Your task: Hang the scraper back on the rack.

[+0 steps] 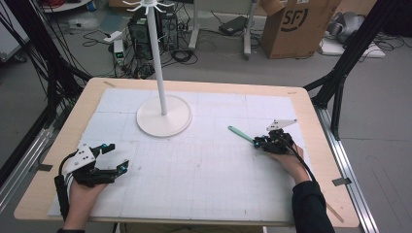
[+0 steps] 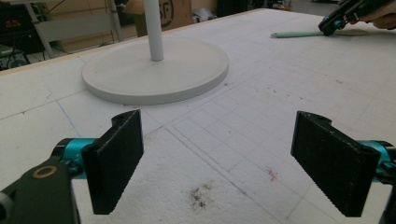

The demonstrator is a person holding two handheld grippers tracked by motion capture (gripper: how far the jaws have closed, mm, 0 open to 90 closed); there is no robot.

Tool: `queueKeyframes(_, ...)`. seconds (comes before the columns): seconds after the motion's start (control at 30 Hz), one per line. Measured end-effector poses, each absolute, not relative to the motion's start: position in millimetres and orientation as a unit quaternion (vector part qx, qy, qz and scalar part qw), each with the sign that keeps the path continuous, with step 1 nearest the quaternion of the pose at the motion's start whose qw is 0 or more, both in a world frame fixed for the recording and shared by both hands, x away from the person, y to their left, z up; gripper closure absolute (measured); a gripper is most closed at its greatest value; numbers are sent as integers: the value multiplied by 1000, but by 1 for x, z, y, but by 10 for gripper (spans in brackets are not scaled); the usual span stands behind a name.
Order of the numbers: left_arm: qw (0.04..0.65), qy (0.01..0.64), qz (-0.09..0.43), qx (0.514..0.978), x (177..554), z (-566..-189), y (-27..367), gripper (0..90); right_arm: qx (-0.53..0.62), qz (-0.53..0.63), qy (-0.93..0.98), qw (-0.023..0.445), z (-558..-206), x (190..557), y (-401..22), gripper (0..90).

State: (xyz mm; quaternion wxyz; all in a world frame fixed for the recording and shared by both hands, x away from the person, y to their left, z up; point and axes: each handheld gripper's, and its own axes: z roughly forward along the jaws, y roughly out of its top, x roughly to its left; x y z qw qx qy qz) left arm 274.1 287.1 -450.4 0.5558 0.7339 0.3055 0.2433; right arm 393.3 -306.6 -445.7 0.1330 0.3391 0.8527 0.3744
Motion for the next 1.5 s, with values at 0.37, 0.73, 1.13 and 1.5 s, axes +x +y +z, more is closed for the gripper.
queueKeyframes(0.37, 556, 305, 243, 734, 274, -450, 287, 176, 326, 389, 851, 134, -434, 391, -298, 814)
queueKeyframes(0.73, 556, 305, 243, 734, 274, -450, 287, 176, 288, 456, 833, 124, -370, 394, -257, 814)
queueKeyframes(1.13, 558, 303, 242, 734, 274, -450, 287, 173, 232, 508, 819, 132, -257, 404, -197, 814)
queueKeyframes(1.5, 557, 303, 239, 735, 275, -450, 288, 173, 215, 524, 815, 124, -188, 417, -173, 814)
